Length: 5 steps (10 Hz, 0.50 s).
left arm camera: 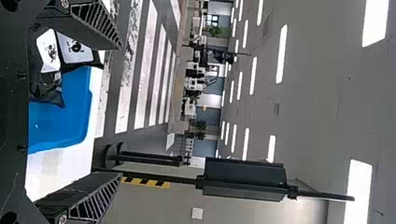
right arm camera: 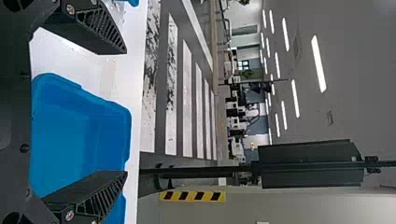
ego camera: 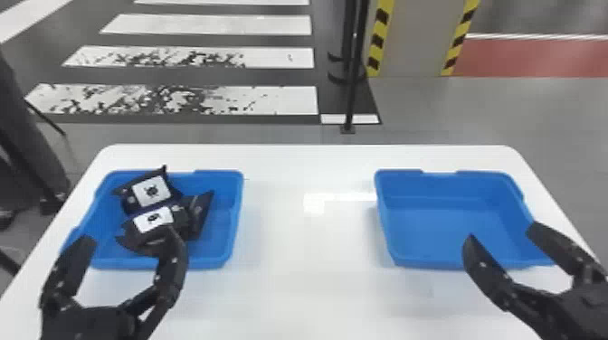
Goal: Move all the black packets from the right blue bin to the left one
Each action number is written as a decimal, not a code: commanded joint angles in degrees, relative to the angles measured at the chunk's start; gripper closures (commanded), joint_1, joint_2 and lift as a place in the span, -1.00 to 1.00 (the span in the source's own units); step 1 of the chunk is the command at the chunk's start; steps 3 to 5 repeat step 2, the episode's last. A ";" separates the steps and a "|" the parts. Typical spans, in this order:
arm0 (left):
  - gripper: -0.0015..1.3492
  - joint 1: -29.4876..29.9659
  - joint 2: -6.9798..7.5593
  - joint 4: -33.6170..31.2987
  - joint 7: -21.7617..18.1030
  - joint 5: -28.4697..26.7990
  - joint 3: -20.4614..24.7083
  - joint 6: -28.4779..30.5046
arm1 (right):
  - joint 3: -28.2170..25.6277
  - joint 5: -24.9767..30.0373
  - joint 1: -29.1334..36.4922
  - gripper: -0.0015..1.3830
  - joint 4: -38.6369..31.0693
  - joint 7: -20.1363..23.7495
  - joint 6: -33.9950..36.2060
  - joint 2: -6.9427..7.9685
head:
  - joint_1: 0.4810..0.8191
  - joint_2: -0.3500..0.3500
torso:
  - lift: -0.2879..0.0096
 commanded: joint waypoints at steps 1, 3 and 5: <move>-0.91 -0.02 -0.15 0.00 0.00 0.11 -0.34 0.08 | 0.00 0.03 0.00 -0.84 0.01 0.01 0.01 0.00 | 0.27 -0.02 | -0.01; -0.91 -0.02 -0.15 0.00 0.00 0.11 -0.57 -0.20 | 0.00 0.03 0.00 -0.84 0.01 0.01 0.01 0.00 | 0.27 -0.03 | -0.01; -0.91 -0.02 -0.15 0.00 0.00 0.11 -0.57 -0.20 | 0.00 0.03 0.00 -0.84 0.01 0.01 0.01 0.00 | 0.27 -0.03 | -0.01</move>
